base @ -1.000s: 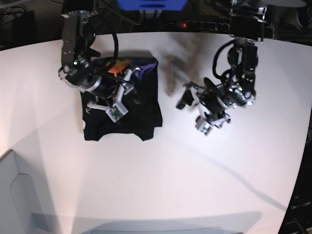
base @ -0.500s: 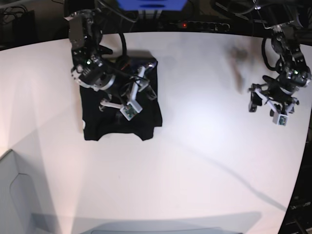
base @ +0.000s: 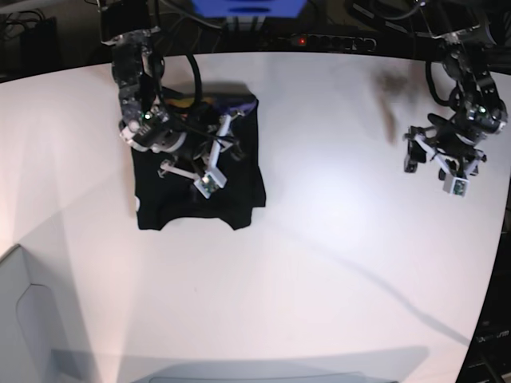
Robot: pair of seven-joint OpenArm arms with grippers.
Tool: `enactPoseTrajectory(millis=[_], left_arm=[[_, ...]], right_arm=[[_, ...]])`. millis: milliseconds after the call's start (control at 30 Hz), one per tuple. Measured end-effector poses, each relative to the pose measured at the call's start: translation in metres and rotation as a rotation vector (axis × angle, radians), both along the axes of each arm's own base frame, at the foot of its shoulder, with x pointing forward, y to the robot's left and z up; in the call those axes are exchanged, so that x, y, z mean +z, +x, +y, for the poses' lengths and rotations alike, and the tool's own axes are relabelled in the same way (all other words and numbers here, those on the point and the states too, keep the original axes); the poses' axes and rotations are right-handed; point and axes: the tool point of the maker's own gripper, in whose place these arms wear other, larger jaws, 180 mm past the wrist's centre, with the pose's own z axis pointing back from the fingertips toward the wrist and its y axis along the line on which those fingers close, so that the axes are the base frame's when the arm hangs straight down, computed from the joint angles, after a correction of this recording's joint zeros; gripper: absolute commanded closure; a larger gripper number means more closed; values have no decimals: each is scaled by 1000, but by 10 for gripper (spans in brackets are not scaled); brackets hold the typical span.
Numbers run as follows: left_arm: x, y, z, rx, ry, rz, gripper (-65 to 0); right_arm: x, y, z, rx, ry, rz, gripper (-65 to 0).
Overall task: Fold the T-shirt properly
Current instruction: 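Grasp the shirt's collar edge with the right gripper and pull it flat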
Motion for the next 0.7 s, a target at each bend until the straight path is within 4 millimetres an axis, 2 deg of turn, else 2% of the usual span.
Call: enactPoseTrajectory(millis=[100,300,433,600,700], left_arm=[[-3,-3,2,3,9,17,-466],[-1,-2,1,2,8,10,-466],[-2,-2,1,2,8,11,-466],[-2,-2,2,2,8,11,-466],[-1,-2,2,3,8,10,-465]], right_arm=[[-6,-3,-4,8,-53,-3,-248],[-9,-14,17,100,-97,-18,0],[-3,-14,17,99,-98,-34,0],[32,-17,25,106,-61,-130,0],[40,-19,26,104,-49,-150,0]])
